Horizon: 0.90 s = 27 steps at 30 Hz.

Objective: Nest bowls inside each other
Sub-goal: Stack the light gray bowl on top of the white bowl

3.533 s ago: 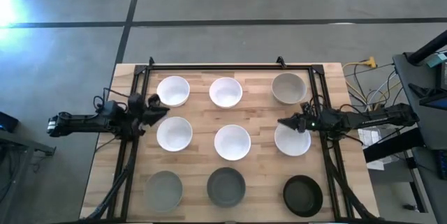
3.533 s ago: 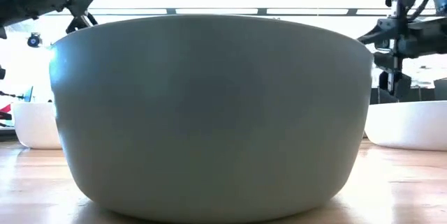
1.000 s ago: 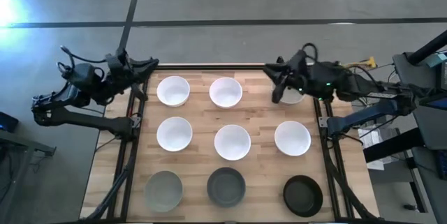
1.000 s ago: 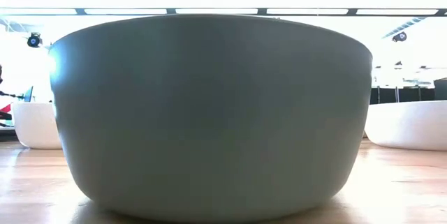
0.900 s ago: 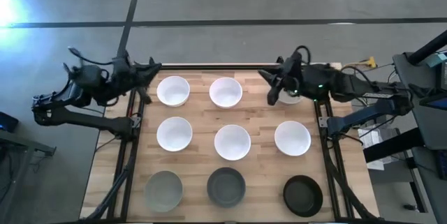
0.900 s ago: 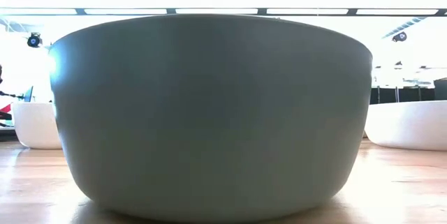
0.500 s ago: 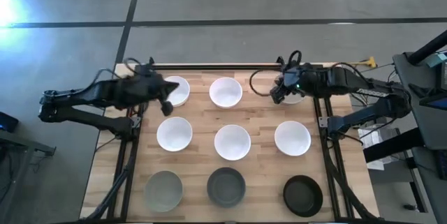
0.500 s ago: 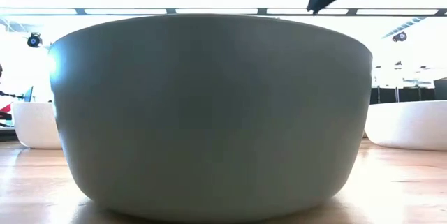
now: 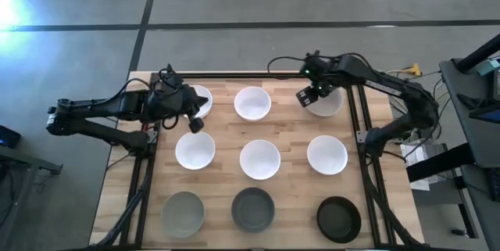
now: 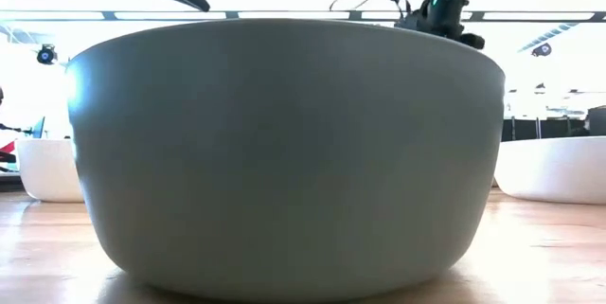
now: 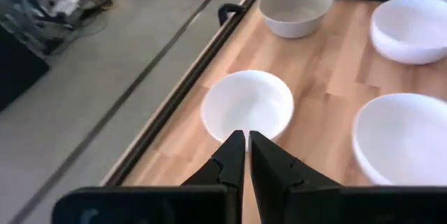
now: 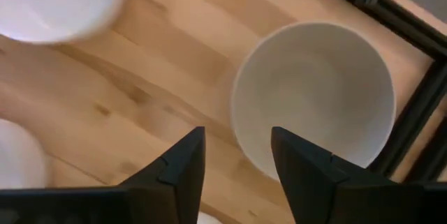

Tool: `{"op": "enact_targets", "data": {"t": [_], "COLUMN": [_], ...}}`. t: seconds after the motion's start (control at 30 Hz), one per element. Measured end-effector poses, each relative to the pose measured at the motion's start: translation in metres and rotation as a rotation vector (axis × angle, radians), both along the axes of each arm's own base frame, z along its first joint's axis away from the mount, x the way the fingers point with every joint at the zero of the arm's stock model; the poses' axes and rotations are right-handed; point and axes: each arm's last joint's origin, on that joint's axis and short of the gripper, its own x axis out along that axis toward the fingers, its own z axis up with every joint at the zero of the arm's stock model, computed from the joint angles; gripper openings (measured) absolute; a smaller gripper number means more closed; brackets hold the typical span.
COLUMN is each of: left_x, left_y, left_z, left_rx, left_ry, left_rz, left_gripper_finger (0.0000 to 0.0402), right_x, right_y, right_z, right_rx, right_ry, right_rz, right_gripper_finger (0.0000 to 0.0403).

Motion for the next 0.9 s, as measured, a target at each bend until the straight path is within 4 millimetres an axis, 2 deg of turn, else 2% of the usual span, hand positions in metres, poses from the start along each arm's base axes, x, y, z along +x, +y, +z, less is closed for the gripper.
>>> {"op": "enact_targets", "data": {"t": [0.17, 0.43, 0.6, 0.9], "left_x": [-0.011, -0.027, -0.025, -0.011], "left_y": [0.0, -0.002, -0.003, -0.005], "left_z": [0.0, -0.01, -0.013, -0.022], "left_rx": [-0.082, -0.228, -0.285, -0.339], "left_ry": [-0.019, 0.052, 0.073, 0.135], "left_rz": [0.045, 0.139, 0.113, 0.067], "left_gripper_finger": [0.0053, 0.0116, 0.0129, 0.013], "right_x": [0.012, 0.032, 0.038, 0.047], "right_y": [-0.015, -0.026, -0.03, -0.034], "right_z": [-0.03, -0.069, -0.085, -0.105], "right_rx": [0.068, 0.138, 0.163, 0.166], "right_ry": [0.142, 0.273, 0.316, 0.32], "right_rz": [0.037, 0.105, 0.117, 0.119], "right_gripper_finger": [0.0151, 0.015, 0.015, 0.0138]}}
